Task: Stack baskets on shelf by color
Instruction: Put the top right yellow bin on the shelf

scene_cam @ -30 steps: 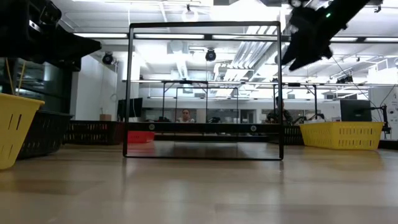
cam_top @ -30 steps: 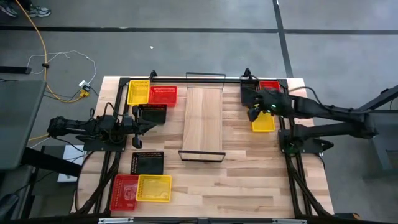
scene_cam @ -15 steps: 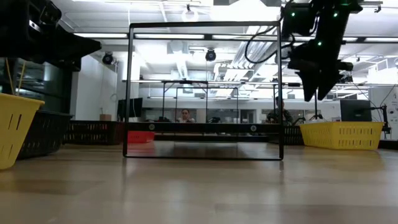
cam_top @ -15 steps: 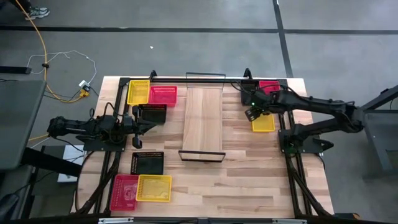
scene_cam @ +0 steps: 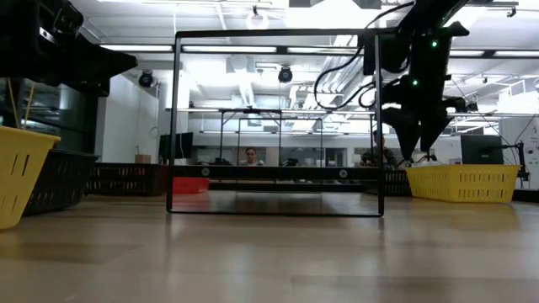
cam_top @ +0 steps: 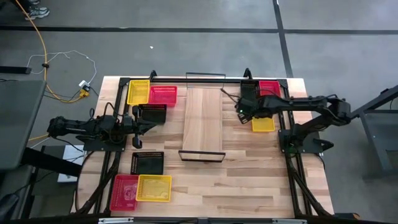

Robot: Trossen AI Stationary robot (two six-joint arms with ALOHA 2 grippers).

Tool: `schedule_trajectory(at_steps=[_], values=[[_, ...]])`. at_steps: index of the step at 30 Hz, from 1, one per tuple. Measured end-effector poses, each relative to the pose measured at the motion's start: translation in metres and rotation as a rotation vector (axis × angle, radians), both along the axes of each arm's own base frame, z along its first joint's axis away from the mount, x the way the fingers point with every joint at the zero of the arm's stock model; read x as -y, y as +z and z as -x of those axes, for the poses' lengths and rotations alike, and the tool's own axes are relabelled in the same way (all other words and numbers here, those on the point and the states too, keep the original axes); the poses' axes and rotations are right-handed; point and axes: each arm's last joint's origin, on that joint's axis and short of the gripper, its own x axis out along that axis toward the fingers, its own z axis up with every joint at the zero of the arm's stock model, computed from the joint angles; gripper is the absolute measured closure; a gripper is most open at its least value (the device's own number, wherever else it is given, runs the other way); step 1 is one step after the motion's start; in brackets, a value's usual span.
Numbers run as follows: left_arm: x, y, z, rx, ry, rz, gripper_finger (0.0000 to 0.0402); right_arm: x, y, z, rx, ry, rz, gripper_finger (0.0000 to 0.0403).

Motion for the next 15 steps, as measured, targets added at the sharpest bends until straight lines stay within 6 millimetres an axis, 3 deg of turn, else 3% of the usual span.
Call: schedule_trajectory(at_steps=[15], values=[[0.000, 0.000, 0.000, 0.000, 0.000, 0.000, 0.0398, -0.002, -0.029, -0.013, -0.120, -0.026, 0.032, 0.0167]])
